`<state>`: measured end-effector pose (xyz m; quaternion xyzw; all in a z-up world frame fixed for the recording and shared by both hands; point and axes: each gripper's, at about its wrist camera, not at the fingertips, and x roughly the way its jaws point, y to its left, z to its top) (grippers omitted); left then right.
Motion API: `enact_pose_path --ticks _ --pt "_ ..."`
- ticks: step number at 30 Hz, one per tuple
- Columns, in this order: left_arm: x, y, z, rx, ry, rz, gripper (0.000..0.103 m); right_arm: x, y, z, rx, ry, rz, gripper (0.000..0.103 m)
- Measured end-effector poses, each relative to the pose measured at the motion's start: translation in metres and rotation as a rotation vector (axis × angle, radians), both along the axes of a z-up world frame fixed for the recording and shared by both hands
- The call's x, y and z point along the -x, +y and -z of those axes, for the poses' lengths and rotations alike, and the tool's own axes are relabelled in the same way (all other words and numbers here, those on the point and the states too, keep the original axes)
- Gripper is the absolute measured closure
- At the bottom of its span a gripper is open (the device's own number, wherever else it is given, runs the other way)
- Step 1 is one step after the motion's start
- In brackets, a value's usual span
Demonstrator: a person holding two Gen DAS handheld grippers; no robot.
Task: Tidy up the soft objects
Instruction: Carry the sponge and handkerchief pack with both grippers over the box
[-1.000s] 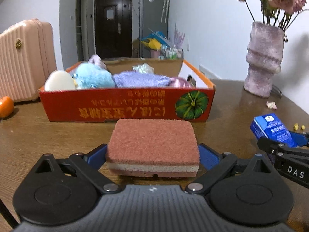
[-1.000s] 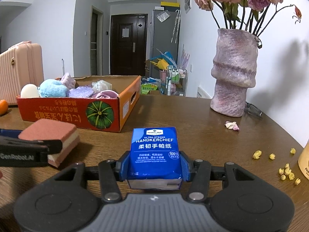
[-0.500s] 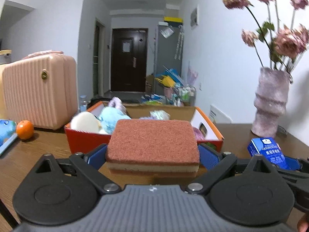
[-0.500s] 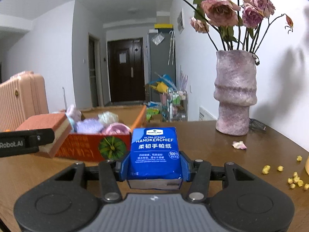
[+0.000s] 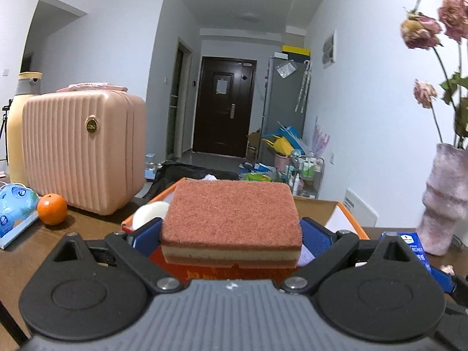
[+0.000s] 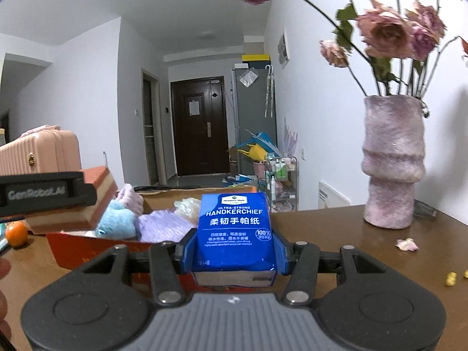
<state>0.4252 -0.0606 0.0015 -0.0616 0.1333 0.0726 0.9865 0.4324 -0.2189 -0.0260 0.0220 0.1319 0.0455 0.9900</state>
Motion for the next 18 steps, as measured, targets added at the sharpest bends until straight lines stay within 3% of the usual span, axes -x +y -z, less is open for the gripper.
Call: enact_pose_path --ticks 18 --pt "-0.066 0.024 0.002 -0.031 -0.028 -0.045 0.004 -0.067 0.048 0.002 0.055 -0.053 -0.053 0.052"
